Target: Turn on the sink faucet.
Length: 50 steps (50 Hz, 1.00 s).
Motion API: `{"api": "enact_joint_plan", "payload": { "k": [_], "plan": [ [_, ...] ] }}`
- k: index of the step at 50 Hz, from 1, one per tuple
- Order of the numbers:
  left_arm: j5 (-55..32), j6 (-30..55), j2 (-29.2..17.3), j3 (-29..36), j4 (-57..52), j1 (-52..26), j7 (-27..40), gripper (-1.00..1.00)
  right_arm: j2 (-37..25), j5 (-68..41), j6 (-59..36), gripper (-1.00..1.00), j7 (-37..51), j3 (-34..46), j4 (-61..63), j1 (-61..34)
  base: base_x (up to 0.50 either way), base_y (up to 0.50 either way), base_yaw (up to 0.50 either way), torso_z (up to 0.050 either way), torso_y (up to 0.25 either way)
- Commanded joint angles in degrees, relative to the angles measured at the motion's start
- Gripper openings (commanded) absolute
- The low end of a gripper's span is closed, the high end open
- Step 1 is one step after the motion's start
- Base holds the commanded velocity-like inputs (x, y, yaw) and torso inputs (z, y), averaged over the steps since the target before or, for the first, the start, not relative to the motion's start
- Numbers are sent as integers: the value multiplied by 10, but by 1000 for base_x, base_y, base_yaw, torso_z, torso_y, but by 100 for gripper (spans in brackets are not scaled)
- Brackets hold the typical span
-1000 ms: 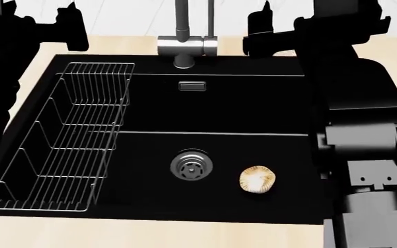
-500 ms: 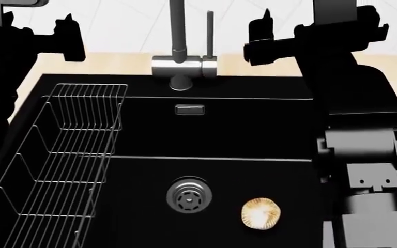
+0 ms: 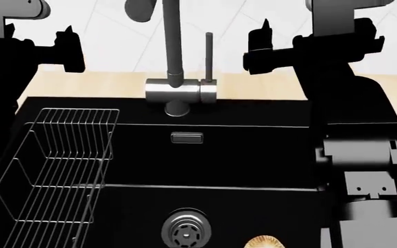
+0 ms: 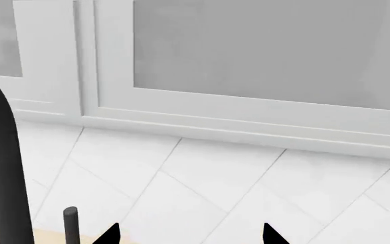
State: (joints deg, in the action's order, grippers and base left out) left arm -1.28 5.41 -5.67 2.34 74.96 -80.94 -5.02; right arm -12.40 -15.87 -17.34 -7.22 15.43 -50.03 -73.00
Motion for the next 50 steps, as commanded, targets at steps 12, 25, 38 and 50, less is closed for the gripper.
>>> {"api": "enact_joint_plan", "payload": {
  "k": [12, 25, 38, 50],
  "plan": [
    [5, 7, -6, -11, 0, 5, 1, 100, 15, -6, 28, 100, -6, -2, -41, -1, 46, 0, 0, 0, 0],
    [8, -28, -6, -12, 0, 12, 11, 100, 39, -33, -16, 100, -23, -3, 2, 7, 0, 0, 0, 0, 0],
    [4, -20, -15, -21, 0, 16, 12, 100, 43, -66, -92, 100, -26, -2, 87, 35, 0, 0, 0, 0, 0],
    [-4, -11, -19, -34, 0, 19, -1, 100, 61, -68, -80, 100, -47, 9, 35, 20, 0, 0, 0, 0, 0]
  ]
}}
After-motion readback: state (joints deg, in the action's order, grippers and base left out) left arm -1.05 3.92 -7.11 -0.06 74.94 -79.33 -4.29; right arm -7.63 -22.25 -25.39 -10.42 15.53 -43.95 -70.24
